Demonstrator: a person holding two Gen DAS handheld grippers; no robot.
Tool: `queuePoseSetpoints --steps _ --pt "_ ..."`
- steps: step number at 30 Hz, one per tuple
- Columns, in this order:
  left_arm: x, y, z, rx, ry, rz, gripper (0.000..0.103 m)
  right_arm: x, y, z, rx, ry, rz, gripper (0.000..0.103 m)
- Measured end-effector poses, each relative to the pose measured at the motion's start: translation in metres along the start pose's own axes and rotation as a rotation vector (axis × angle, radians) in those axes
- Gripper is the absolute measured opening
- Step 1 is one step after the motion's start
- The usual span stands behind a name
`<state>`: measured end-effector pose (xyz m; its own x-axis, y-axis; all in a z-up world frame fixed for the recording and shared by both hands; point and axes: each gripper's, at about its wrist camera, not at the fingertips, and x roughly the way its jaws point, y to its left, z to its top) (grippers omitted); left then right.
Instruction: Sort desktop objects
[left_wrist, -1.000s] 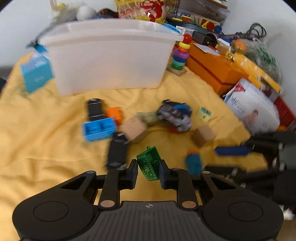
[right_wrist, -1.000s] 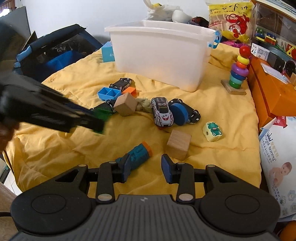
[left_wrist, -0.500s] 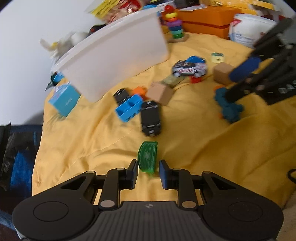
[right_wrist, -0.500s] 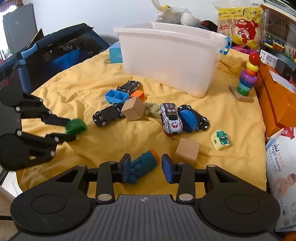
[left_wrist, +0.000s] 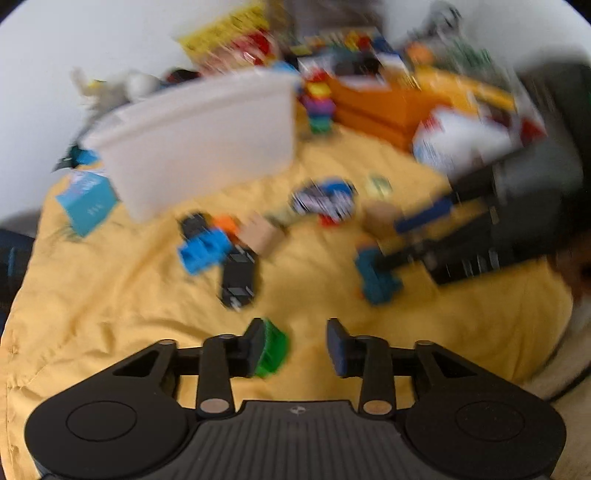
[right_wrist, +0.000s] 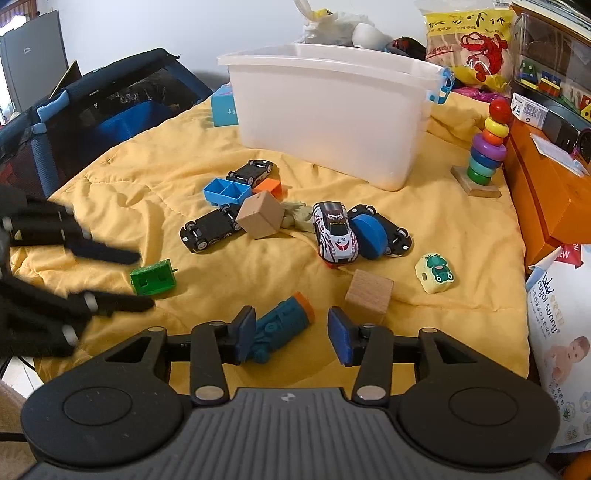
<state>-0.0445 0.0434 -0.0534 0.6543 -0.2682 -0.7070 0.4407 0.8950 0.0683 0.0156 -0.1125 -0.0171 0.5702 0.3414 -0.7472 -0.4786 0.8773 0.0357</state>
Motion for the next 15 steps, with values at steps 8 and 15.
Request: queuePoseSetpoints --steps 8,15 --pt "0.026 0.031 0.001 -0.105 0.062 -0.019 0.048 0.003 0.007 0.005 -0.016 0.006 0.012 0.048" --pt "0.016 0.061 0.005 -0.261 0.022 -0.102 0.047 0.008 0.010 0.008 -0.005 0.011 0.010 0.050"
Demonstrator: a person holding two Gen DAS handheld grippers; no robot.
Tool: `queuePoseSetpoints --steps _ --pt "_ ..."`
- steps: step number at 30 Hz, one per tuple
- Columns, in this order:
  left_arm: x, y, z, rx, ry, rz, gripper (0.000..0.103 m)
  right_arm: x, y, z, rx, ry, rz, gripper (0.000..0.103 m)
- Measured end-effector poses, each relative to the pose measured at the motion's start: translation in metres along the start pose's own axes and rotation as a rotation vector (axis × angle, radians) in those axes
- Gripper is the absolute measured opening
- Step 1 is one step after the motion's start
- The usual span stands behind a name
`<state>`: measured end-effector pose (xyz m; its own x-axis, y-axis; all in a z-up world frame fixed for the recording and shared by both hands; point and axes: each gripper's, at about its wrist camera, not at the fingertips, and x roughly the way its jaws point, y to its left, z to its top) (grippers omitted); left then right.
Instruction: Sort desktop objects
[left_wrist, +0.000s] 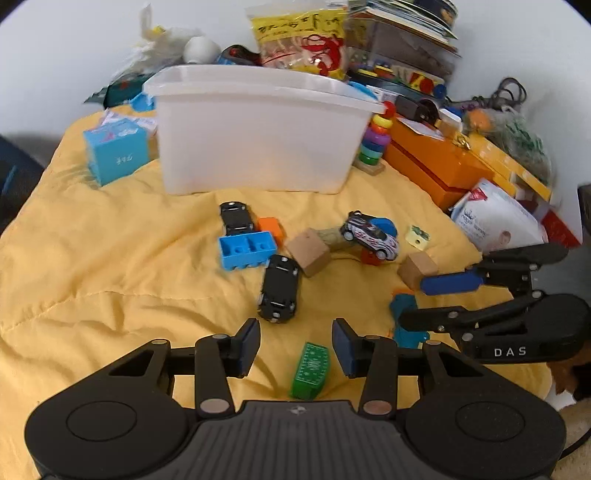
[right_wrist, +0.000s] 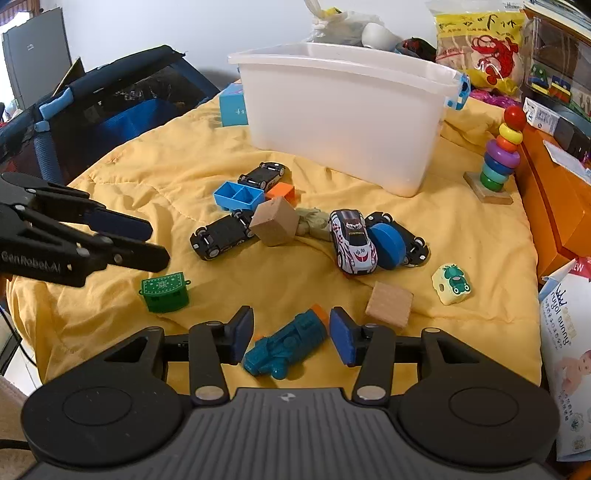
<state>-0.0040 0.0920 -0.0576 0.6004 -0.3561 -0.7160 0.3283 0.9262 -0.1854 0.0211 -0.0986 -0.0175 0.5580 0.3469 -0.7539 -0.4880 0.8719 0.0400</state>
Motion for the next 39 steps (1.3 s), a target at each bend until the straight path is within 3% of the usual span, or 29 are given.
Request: queuePoseSetpoints --steps 2,3,10,13,17,22,25,28,30,32,34,36,39 --pt "0.012 0.000 -0.003 0.017 0.052 -0.006 0.033 0.002 0.000 0.000 0.010 0.006 -0.001 0.050" --pt "0.017 -0.001 -0.005 0.033 0.073 -0.017 0.032 0.002 0.000 0.001 0.011 0.005 -0.003 0.050" --pt "0.030 -0.026 -0.013 0.181 0.121 -0.064 0.027 0.007 0.004 0.009 -0.006 0.001 -0.011 0.050" --pt "0.030 -0.025 -0.018 0.184 0.123 -0.071 0.024 0.011 0.007 0.016 -0.020 -0.005 -0.003 0.050" --pt "0.021 -0.019 -0.018 0.214 0.087 -0.003 0.024 0.020 0.013 0.033 -0.046 -0.019 0.018 0.050" --pt "0.007 0.005 -0.018 0.167 0.071 0.053 0.024 0.040 0.034 0.061 -0.159 -0.056 0.071 0.050" --pt "0.003 0.016 -0.021 0.149 0.077 0.070 0.024 0.057 0.055 0.073 -0.296 -0.076 0.067 0.048" --pt "0.000 0.021 -0.023 0.141 0.079 0.079 0.024 0.083 0.073 0.079 -0.467 -0.041 0.045 0.046" --pt "-0.002 0.023 -0.023 0.143 0.080 0.080 0.024 0.101 0.078 0.080 -0.528 0.009 0.023 0.036" --pt "-0.001 0.024 -0.023 0.148 0.083 0.075 0.024 0.113 0.080 0.081 -0.550 0.017 0.006 0.036" --pt "0.000 0.023 -0.024 0.154 0.087 0.069 0.024 0.116 0.080 0.083 -0.556 0.006 -0.026 0.017" --pt "0.002 0.022 -0.023 0.161 0.088 0.065 0.024 0.107 0.074 0.088 -0.496 -0.004 -0.015 0.010" --pt "0.001 0.019 -0.024 0.167 0.084 0.064 0.024 0.072 0.058 0.093 -0.329 -0.023 0.096 0.008"
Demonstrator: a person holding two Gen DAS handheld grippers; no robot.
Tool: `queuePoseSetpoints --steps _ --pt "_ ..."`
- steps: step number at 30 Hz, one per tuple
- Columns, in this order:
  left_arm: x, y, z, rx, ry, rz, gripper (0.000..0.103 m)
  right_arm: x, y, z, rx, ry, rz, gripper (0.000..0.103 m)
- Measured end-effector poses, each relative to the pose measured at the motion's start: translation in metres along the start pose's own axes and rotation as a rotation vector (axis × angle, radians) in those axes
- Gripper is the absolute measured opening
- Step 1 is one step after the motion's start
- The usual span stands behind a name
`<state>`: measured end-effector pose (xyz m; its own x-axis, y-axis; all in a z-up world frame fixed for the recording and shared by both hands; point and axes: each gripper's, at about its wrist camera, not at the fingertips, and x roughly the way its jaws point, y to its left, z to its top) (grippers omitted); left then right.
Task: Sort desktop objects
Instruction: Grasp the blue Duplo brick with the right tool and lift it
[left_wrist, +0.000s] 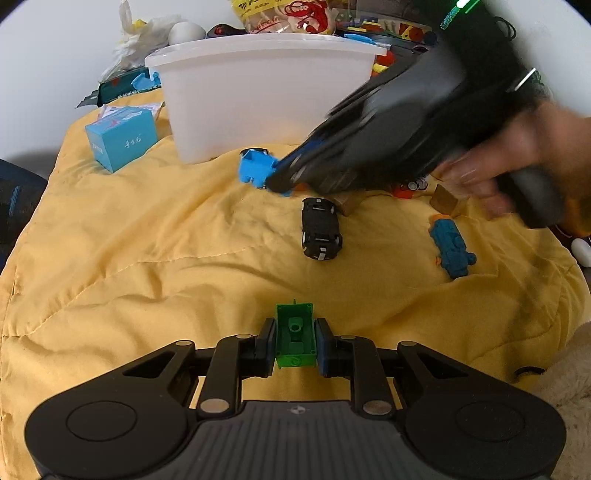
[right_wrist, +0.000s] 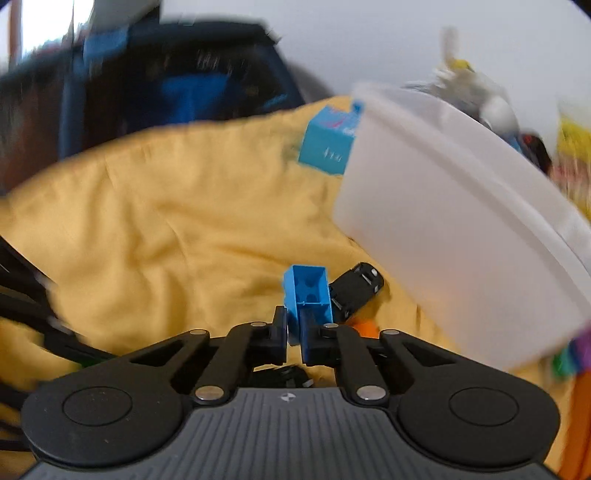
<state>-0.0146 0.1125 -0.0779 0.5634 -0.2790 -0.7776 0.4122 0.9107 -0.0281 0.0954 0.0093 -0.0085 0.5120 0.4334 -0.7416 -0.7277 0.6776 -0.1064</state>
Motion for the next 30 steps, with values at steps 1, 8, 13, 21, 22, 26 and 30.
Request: queuePoseSetpoints --steps 1,8,13,21,22,26,30 --pt "0.000 0.000 0.000 -0.002 0.002 0.000 0.024 -0.012 -0.006 -0.002 0.066 -0.004 0.057 0.008" --pt "0.004 -0.003 -0.002 -0.025 0.008 0.003 0.024 -0.032 -0.029 -0.058 0.447 0.118 0.306 0.012" --pt "0.006 -0.008 -0.001 -0.038 0.003 0.009 0.024 -0.048 0.002 -0.035 0.190 -0.052 0.131 0.053" --pt "0.002 -0.017 -0.002 -0.021 0.009 0.018 0.024 0.031 0.039 0.008 -0.111 0.016 -0.105 0.051" --pt "0.002 -0.018 -0.004 -0.020 0.011 0.018 0.025 0.038 0.040 0.007 -0.119 0.043 -0.100 0.030" --pt "0.000 -0.018 -0.006 -0.026 0.013 0.017 0.025 0.029 0.032 -0.002 -0.093 0.048 -0.074 0.029" --pt "0.000 -0.016 -0.006 -0.039 0.008 0.016 0.025 -0.018 0.022 -0.007 0.018 -0.024 0.001 0.030"
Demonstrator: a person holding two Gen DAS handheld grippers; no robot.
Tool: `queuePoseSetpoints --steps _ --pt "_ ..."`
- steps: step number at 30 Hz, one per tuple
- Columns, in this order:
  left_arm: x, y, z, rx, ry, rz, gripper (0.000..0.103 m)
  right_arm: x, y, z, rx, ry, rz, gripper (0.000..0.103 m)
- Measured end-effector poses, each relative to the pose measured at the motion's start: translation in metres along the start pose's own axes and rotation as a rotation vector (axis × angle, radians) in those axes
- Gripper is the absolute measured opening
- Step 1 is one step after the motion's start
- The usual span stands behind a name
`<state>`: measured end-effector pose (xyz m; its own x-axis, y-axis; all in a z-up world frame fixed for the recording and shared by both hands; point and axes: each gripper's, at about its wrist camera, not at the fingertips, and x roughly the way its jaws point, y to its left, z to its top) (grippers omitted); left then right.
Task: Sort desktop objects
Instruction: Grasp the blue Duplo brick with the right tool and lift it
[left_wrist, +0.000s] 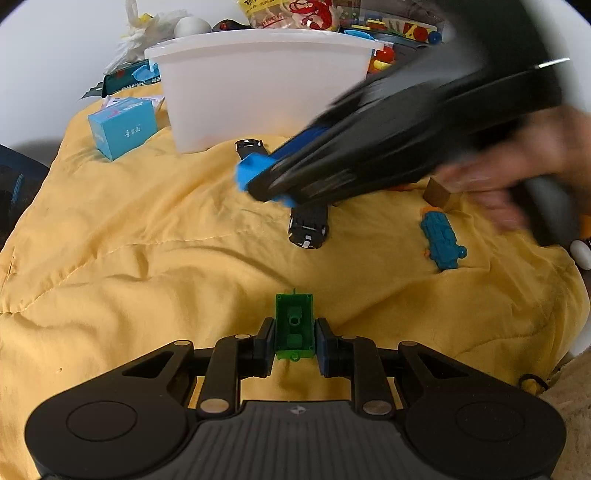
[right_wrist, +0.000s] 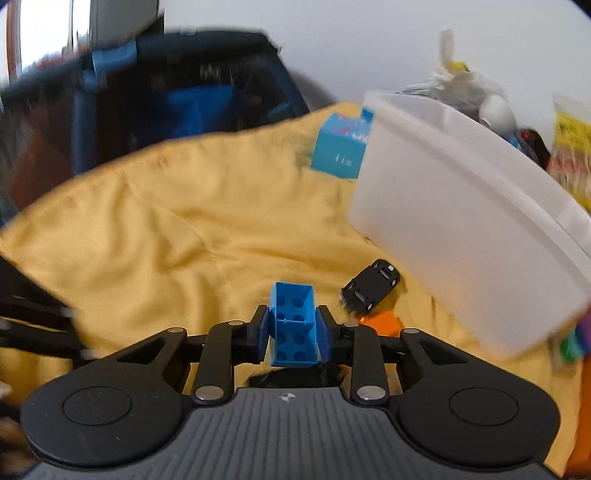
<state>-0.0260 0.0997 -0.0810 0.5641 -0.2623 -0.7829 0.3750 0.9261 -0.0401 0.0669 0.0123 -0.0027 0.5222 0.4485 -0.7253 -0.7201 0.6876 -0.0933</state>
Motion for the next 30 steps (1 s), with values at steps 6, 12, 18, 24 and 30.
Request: queuePoseSetpoints --steps 6,12,18,24,30 --pt "0.004 0.003 0.002 -0.005 0.001 -0.002 0.025 -0.026 -0.027 -0.051 0.326 0.152 0.225 0.030" --pt "0.007 0.000 0.006 0.008 0.000 -0.001 0.025 -0.031 -0.020 -0.070 0.255 0.141 0.092 0.047" --pt "0.008 -0.002 0.007 0.007 0.002 0.002 0.025 -0.055 0.007 -0.060 0.021 0.080 0.016 0.042" --pt "0.008 -0.003 0.007 0.004 0.002 0.004 0.025 -0.036 0.017 -0.071 0.033 0.153 0.031 0.037" --pt "0.007 -0.005 0.005 0.009 0.001 0.007 0.025 -0.034 0.018 -0.076 0.020 0.150 0.051 0.033"
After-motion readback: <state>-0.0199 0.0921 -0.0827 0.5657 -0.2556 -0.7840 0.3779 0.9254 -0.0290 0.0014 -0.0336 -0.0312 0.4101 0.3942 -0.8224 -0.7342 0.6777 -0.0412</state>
